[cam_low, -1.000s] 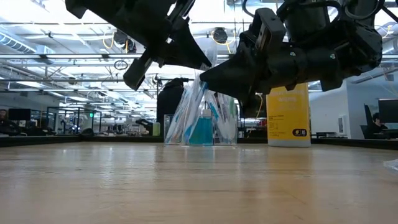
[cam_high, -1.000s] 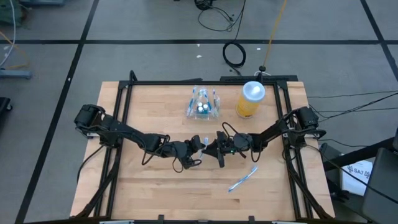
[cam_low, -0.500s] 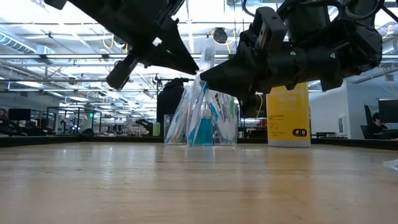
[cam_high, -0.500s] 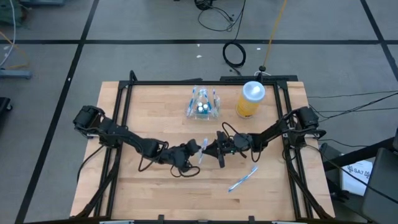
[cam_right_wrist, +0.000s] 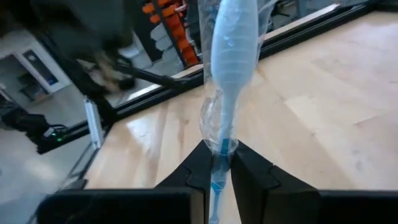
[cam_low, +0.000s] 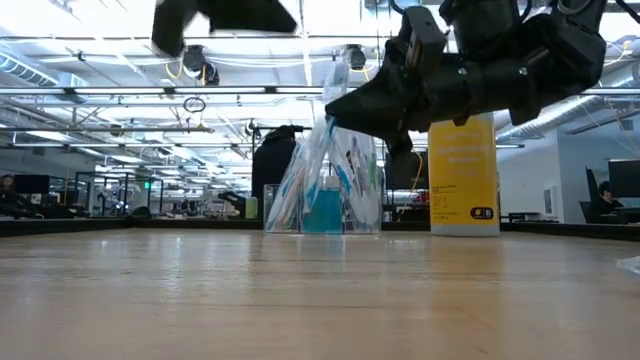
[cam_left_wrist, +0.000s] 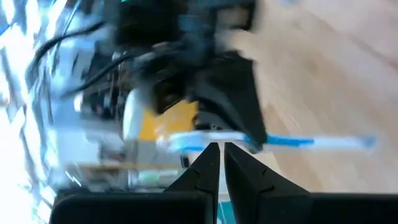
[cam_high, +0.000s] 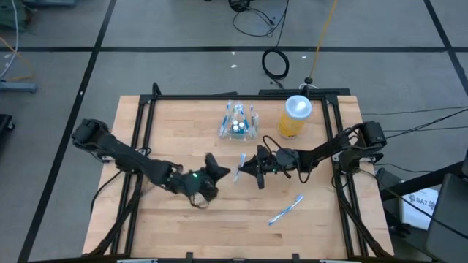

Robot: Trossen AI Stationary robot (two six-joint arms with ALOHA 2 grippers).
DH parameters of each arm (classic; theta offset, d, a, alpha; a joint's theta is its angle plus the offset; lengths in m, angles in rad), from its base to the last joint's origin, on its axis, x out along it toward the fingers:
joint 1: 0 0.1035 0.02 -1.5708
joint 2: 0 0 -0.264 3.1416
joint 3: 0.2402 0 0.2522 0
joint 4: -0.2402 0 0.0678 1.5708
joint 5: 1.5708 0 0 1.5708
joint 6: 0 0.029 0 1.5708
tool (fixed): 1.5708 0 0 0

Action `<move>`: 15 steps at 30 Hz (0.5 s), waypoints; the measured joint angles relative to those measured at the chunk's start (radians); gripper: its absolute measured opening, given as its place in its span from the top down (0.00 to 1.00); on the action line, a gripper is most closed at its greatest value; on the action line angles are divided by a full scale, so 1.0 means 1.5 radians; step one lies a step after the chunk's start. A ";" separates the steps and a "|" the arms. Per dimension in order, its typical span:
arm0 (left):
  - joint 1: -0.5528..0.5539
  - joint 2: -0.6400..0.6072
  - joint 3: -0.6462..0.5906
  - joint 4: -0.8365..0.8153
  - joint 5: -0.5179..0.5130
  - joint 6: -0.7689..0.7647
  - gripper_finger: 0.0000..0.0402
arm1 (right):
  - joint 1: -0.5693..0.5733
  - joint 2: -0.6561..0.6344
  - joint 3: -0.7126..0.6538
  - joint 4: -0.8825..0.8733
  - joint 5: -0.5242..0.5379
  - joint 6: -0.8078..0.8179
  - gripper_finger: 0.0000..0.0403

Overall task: Pick & Place toothbrushing station
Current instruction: Put the blue toothbrush into the left compartment of the transparent organizer

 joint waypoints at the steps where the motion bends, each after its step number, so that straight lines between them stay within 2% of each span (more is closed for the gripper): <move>1: 0.002 -0.020 0.000 -0.004 -0.004 -0.043 0.93 | -0.005 -0.007 0.000 -0.009 0.000 -0.005 0.92; 4: 0.025 -0.093 0.000 -0.047 -0.002 -0.191 0.93 | -0.016 -0.029 0.000 -0.026 0.000 -0.032 0.92; 7: 0.068 -0.162 0.000 -0.129 0.047 -0.347 0.93 | -0.024 -0.050 0.000 -0.025 0.000 -0.057 0.92; 11: 0.143 -0.229 -0.002 -0.215 0.168 -0.454 0.93 | -0.031 -0.065 0.000 -0.029 0.000 -0.152 0.92; 15: 0.229 -0.250 -0.019 -0.198 0.345 -0.511 0.93 | -0.034 -0.073 0.000 -0.033 0.002 -0.220 0.92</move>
